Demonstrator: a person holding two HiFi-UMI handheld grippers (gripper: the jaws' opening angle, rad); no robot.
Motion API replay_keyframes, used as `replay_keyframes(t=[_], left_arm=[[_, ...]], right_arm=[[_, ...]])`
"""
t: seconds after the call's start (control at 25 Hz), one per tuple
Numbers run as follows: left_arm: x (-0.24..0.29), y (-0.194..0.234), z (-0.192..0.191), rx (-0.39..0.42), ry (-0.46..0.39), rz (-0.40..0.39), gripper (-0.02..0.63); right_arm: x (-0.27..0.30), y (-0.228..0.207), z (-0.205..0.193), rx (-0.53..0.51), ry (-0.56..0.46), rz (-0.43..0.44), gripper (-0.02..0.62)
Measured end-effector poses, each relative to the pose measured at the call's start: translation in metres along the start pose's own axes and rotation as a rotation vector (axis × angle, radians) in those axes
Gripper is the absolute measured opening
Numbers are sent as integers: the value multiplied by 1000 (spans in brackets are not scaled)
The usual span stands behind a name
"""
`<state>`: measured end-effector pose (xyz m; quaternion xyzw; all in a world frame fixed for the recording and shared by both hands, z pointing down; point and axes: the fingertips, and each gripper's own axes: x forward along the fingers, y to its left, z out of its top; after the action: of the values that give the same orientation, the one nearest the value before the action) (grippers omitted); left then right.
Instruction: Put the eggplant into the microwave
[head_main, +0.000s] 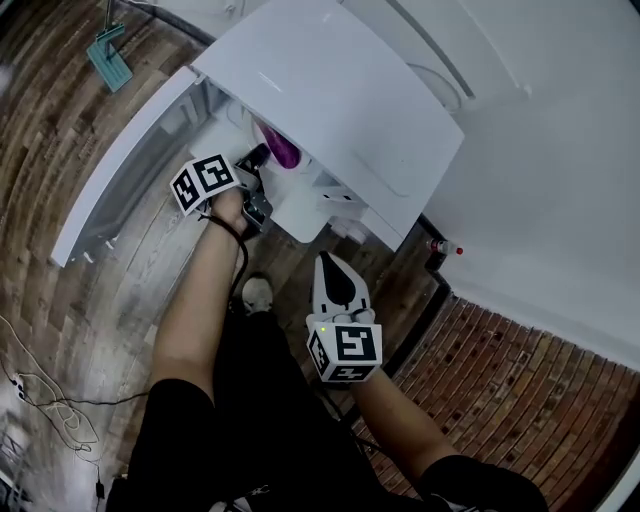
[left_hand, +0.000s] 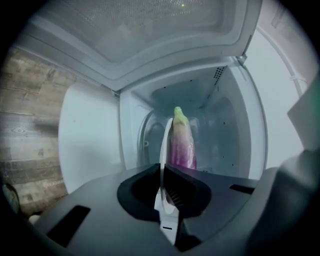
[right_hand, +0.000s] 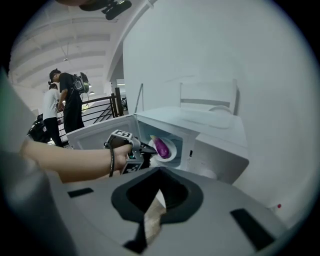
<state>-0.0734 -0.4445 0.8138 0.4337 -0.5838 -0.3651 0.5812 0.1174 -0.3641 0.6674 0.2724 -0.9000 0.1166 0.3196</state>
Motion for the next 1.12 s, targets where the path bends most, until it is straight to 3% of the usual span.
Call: replay_keyframes(t=[0.16, 0.36, 0.52, 0.72, 0.96, 1.12], left_arm=[[27, 0, 5, -10, 20, -9, 15], [49, -4, 15, 52, 29, 4, 20], [58, -12, 20, 228, 22, 77, 24], [56, -14, 20, 340, -19, 109, 36], [47, -16, 24, 716, -83, 194, 101], [38, -10, 29, 845, -151, 268, 135]], right_arm=[[-4, -12, -12, 15, 47, -12, 6], [-5, -17, -21, 18, 71, -21, 6], [-3, -21, -25, 20, 84, -26, 6], [2, -20, -31, 24, 107, -23, 6], [6, -15, -36, 15, 122, -3, 5], [8, -14, -40, 9, 133, 6, 6]])
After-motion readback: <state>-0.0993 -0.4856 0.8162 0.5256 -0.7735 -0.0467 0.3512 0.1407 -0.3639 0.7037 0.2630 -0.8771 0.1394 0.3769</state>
